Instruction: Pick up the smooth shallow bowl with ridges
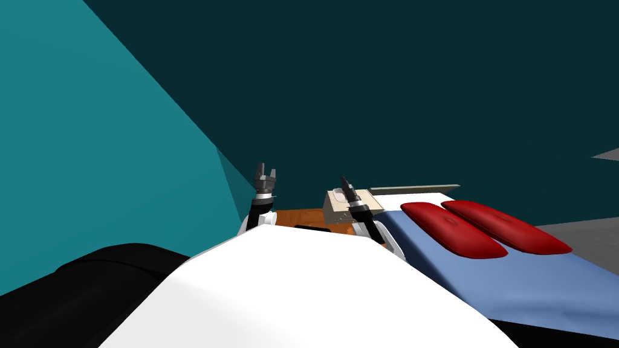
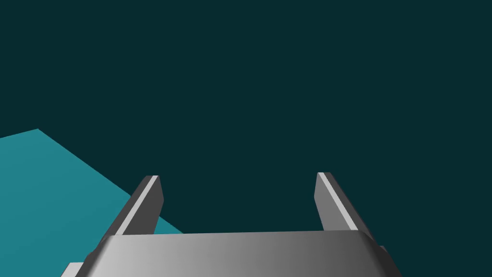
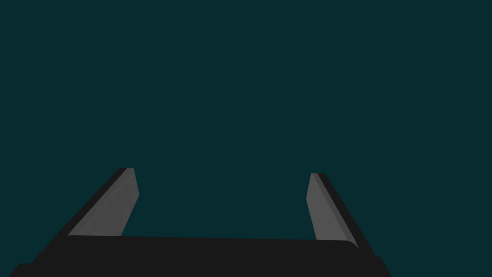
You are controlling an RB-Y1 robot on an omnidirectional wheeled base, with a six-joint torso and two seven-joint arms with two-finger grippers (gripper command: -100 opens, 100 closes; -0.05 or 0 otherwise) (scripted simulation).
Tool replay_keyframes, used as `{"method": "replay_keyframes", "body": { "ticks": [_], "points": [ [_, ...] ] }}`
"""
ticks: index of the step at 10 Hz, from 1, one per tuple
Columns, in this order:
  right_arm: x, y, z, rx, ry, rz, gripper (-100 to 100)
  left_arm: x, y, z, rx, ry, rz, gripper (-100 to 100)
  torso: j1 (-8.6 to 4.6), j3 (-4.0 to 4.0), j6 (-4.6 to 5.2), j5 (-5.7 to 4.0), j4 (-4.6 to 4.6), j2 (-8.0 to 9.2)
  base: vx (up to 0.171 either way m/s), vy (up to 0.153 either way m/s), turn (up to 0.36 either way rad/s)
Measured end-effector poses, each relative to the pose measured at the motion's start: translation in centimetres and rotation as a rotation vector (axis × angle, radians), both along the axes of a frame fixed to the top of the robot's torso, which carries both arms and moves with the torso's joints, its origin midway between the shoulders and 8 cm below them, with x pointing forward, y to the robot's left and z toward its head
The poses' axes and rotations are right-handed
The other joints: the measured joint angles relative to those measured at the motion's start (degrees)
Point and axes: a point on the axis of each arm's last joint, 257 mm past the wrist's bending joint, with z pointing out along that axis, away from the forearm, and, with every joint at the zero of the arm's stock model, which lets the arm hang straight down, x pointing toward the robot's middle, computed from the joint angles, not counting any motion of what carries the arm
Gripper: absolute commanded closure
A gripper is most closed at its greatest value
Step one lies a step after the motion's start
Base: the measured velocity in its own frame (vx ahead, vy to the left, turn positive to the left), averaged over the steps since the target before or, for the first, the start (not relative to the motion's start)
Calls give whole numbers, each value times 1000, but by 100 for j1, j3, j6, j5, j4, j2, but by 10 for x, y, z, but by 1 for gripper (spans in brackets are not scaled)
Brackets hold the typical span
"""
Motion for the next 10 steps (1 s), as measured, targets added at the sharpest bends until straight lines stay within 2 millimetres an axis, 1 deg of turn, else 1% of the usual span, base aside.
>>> {"method": "replay_keyframes", "body": {
  "ticks": [1, 2, 3, 4, 5, 7, 10],
  "points": [
    [4, 4, -18, -71, 30, -3, -100, 0, 0, 0, 0, 0, 0, 0, 3, 2, 0, 1, 1, 5, -56, 23, 210],
    [3, 6, -39, -150, 63, -7, -100, 0, 0, 0, 0, 0, 0, 0, 1, 6, 1, 1, 2, 11, -36, 9, 57],
    [4, 5, -52, -194, 81, -11, -100, 0, 0, 0, 0, 0, 0, 0, -4, 4, 4, 0, 2, 7, -27, 9, 128],
    [7, 4, -69, -252, 103, -13, -100, 0, 0, 0, 0, 0, 0, 0, -5, 2, 1, -1, 1, 3, -29, 9, 236],
    [11, 5, -86, -333, 126, -15, -100, 0, 0, 0, 0, 0, 0, 0, -5, 1, 0, -1, 1, 1, -18, 4, 58],
    [11, -3, -115, -444, 171, -22, -100, 0, 0, 0, 0, 0, 0, 0, -7, 0, 2, -1, 0, -1, -15, 6, 91],
    [15, -13, -151, -584, 217, -28, -100, 0, 0, 0, 0, 0, 0, 0, -10, -1, 4, -1, 0, -3, -15, 0, 114]
  ]
}}
